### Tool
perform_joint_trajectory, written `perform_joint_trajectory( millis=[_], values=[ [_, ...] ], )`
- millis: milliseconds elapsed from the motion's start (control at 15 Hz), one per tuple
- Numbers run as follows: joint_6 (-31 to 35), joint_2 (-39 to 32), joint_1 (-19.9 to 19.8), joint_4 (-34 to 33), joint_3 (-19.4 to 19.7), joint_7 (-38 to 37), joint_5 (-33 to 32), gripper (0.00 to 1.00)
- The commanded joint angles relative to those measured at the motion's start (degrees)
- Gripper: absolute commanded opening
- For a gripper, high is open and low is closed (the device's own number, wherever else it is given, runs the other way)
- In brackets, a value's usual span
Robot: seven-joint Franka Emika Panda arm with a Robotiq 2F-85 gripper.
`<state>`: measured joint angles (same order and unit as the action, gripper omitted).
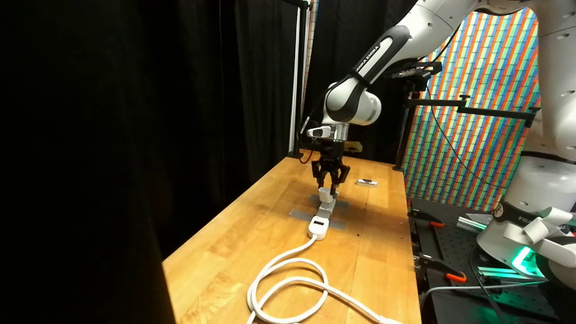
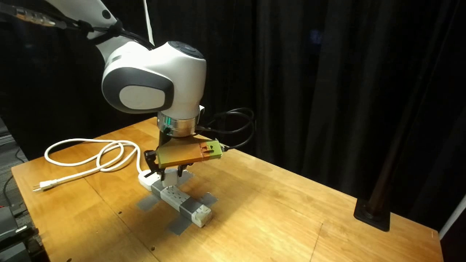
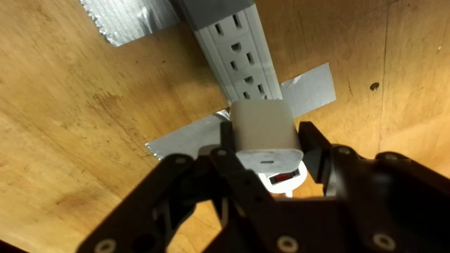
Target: Pick up the charger head and put it on the adapter
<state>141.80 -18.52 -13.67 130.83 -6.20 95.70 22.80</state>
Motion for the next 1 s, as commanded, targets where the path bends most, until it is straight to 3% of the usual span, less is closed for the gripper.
perform_joint_trajectory(
  millis=[0, 600, 933],
  values=[
    [1.72, 0.27, -0.48, 0.84, -0.47, 3.82, 3.99, 0.23],
    [0.40, -1.82, -1.62, -0.23, -0.19, 8.89, 6.59, 0.23],
    [-1.01, -3.26, -2.65, -1.33, -0.38, 15.32, 7.06, 0.23]
  ],
)
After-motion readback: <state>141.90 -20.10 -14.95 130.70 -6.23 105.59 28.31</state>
